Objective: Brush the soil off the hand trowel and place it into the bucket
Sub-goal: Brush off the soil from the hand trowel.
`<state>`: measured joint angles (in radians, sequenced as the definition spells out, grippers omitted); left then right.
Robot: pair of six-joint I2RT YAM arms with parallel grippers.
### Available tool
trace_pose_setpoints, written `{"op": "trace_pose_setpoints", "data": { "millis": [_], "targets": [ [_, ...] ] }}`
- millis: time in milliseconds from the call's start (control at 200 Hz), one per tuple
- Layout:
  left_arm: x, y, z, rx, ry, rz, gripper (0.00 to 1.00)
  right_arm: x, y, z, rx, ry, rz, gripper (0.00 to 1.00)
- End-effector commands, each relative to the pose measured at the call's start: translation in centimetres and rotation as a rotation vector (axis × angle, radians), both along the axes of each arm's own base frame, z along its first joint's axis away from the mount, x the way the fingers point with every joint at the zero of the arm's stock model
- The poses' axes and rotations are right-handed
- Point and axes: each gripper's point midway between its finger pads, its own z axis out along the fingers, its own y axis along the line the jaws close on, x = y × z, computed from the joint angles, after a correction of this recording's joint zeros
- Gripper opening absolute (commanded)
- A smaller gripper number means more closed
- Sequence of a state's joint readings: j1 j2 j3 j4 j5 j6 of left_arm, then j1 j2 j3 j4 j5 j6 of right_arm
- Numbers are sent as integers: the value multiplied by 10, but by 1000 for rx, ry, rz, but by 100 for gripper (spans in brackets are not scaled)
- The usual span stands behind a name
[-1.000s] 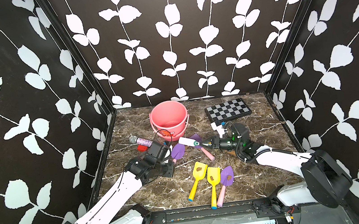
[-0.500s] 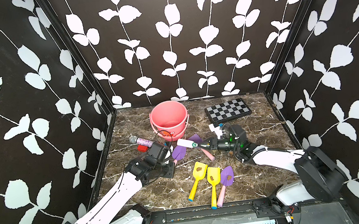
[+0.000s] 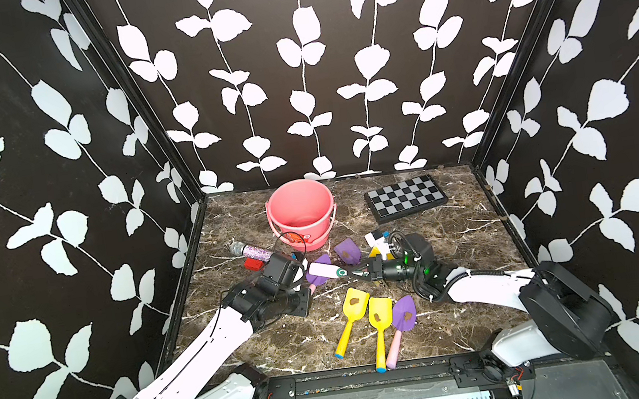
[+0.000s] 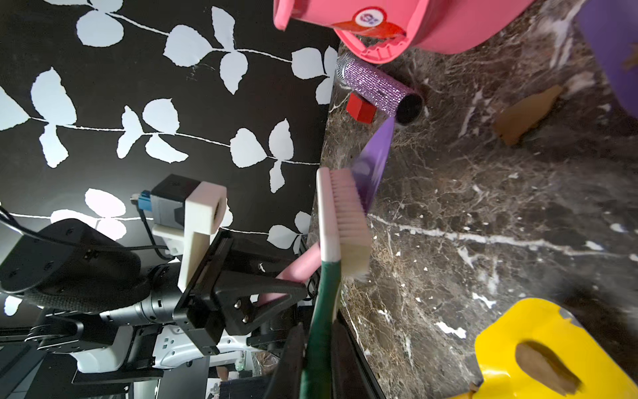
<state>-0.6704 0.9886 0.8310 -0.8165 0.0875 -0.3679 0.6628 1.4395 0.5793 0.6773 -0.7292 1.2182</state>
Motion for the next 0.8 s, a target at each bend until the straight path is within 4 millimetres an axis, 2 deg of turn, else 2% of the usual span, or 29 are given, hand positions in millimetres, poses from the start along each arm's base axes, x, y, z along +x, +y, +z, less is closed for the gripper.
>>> {"op": "trace_pose_setpoints", "data": {
  "millis": [0,115,215,325,446,531,696,791],
  "targets": [
    [5,0,9,-29,-45,11,0,24,-21,20,43,-67,-74,0],
    [4,3,6,-24,-39,19,0,36,-48,39,33,-116,-136,0],
    [4,3,3,-63,9,32,0,29,-57,65,-29,-258,-106,0],
    [3,-1,9,-142,55,43,0,5,-67,65,-270,-435,-13,0],
    [5,-5,18,-201,94,60,0,-13,-73,73,-331,-566,59,0],
    [4,-6,25,-235,132,67,0,-24,-80,67,-459,-670,123,0],
    [-6,11,33,-129,180,67,0,-41,-85,53,-679,-882,248,0],
    [-12,10,42,-138,205,54,0,-48,-79,48,-747,-1019,300,0]
  ]
}}
